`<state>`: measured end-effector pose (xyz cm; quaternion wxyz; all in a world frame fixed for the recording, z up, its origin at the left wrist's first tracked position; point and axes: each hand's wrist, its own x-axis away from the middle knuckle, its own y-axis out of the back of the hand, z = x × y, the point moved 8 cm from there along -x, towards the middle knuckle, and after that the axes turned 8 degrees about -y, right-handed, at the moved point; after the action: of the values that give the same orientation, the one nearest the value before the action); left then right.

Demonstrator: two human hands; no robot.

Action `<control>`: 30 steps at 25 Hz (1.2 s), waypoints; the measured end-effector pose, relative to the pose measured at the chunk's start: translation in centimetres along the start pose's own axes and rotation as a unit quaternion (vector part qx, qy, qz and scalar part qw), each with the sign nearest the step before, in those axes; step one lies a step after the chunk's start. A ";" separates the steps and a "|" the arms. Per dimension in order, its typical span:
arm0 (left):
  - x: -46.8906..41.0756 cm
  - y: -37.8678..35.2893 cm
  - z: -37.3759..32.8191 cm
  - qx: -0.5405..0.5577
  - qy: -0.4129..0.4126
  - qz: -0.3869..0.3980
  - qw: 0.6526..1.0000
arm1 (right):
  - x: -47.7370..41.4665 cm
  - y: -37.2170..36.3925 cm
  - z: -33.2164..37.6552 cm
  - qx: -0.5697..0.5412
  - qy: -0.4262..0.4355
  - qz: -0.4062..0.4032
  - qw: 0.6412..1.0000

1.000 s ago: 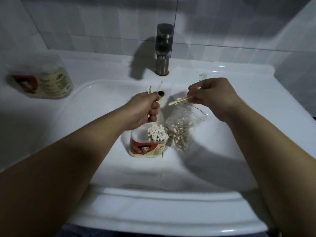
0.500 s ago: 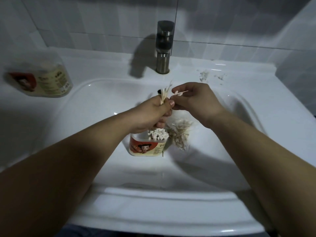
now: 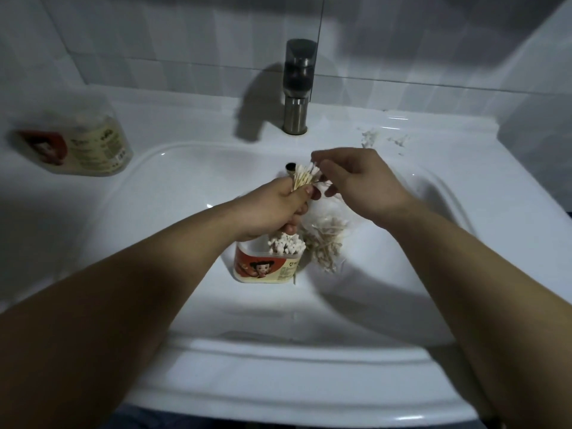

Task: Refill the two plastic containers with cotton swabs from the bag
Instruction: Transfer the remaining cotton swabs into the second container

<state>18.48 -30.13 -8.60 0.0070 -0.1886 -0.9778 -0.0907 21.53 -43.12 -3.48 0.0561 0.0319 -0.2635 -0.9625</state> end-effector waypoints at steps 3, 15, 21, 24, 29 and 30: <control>0.1 0.2 0.2 -0.020 0.007 0.003 1.000 | 0.3 -0.5 -0.1 -0.033 -0.017 0.022 0.999; 0.1 0.5 -0.3 -0.036 -0.012 -0.003 0.999 | -0.4 2.2 -0.9 -0.188 -0.040 -0.078 0.978; 0.1 1.3 -0.3 0.003 -0.005 -0.065 0.998 | 0.1 1.3 -0.1 0.001 -0.008 -0.051 0.999; 0.5 0.5 -0.3 0.049 0.013 -0.044 0.998 | 0.6 0.0 0.4 -0.008 -0.009 -0.037 0.999; 0.4 0.1 0.1 0.136 0.056 -0.040 0.988 | 0.9 0.3 0.6 -0.044 0.000 -0.077 0.996; 0.4 0.1 0.1 0.139 0.057 -0.040 0.988 | 0.8 0.2 0.7 -0.045 0.006 -0.079 0.996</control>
<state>18.10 -29.91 -8.65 0.0856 -0.1408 -0.9857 0.0355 20.68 -43.06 -2.84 -0.0167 0.0560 -0.2162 -0.9746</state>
